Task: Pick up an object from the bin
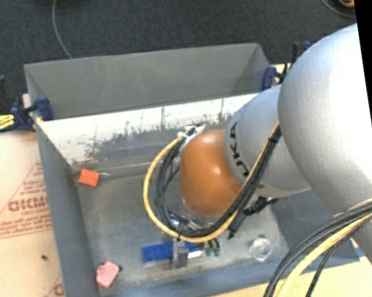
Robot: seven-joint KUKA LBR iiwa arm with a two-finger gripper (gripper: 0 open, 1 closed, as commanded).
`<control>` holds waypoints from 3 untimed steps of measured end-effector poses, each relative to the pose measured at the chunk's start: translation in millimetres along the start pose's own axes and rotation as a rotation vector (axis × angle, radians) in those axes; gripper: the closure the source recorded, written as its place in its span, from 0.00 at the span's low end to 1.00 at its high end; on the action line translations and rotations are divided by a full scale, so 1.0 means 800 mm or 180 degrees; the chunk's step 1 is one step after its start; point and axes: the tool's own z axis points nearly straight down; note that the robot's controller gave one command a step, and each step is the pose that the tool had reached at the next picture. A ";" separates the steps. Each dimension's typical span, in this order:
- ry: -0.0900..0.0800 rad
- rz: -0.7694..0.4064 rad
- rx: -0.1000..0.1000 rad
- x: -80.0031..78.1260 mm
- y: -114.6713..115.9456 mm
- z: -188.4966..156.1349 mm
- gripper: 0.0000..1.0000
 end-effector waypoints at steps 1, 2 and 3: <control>0.0000 0.0001 0.0000 0.000 0.000 0.000 1.00; -0.0022 0.0058 -0.0004 0.000 -0.009 -0.043 1.00; -0.0017 0.0031 -0.0004 0.009 -0.003 -0.078 1.00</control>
Offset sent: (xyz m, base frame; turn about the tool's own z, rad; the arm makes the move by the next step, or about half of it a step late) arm -0.0016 -0.0065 0.0325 0.0046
